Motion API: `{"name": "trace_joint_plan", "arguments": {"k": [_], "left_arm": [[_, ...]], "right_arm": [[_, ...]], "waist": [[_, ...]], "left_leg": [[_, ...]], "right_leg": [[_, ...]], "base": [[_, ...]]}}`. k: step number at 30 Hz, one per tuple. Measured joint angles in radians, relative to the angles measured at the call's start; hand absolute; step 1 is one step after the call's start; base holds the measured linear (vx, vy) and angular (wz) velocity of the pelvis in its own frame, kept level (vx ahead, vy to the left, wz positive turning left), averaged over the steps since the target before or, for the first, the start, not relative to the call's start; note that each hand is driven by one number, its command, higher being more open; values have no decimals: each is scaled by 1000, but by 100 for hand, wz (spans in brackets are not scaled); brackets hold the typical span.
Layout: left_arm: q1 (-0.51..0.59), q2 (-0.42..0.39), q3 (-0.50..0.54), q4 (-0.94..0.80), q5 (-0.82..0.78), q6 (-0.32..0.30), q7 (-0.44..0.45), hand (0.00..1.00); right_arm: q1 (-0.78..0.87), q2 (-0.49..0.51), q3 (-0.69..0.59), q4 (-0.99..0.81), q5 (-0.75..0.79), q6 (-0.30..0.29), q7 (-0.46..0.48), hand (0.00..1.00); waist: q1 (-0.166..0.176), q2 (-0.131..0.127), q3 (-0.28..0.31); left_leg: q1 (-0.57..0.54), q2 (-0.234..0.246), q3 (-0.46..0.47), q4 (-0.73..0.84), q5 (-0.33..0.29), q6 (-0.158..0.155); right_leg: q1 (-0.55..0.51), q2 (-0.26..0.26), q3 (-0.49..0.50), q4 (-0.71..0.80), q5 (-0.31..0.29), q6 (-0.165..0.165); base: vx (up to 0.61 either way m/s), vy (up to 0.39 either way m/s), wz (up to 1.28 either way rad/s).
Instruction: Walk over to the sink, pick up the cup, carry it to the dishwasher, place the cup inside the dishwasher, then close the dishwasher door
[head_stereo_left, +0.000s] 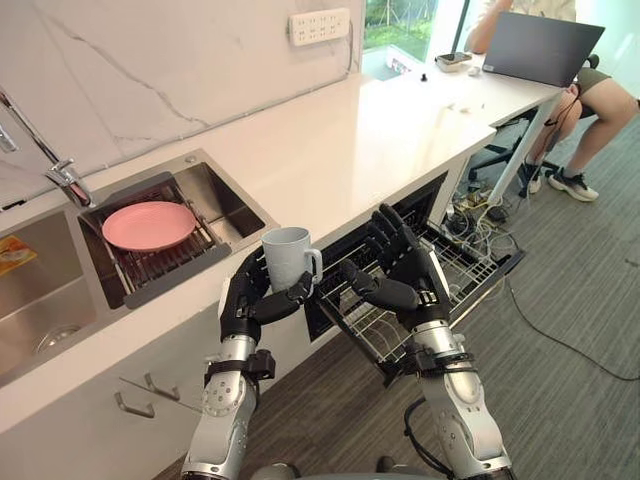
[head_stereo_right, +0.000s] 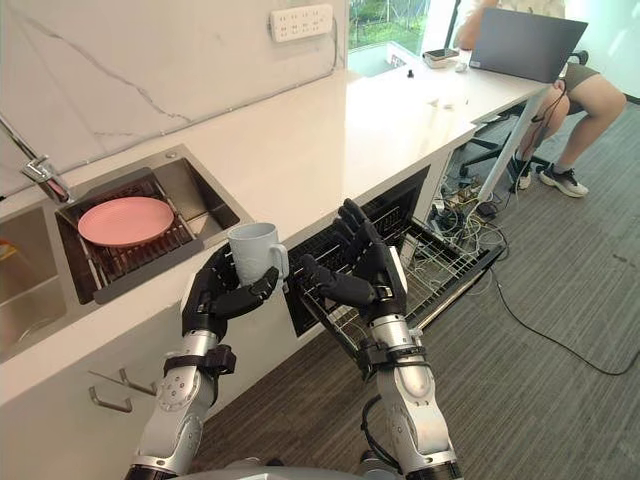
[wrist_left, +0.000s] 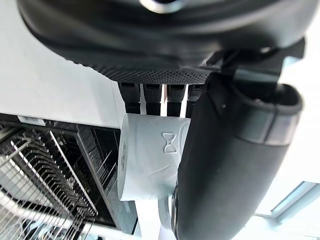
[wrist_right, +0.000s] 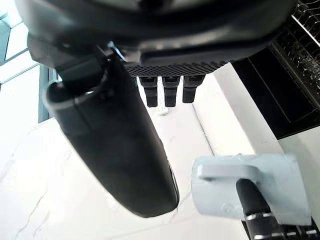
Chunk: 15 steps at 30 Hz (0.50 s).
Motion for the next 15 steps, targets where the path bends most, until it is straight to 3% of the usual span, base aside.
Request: {"name": "trace_joint_plan", "arguments": {"k": [9, 15], "left_arm": [[-18, -16, -143, -68, 2, 0, -51, 30], [-25, -13, -179, -81, 4, 1, -52, 30]], "right_arm": [[0, 0, 47, 5, -13, 8, 2, 90], [-6, 2, 48, 32, -49, 9, -25, 90]], "waist": [[0, -8, -31], [2, -15, -38]], "left_leg": [[27, -17, 12, -53, 12, 8], [27, -29, 0, -74, 30, 14]], "right_leg": [[13, -5, 9, -26, 9, 2], [12, -15, -5, -27, 12, 6]], "base": [[8, 0, -3], [-28, 4, 7]]}}
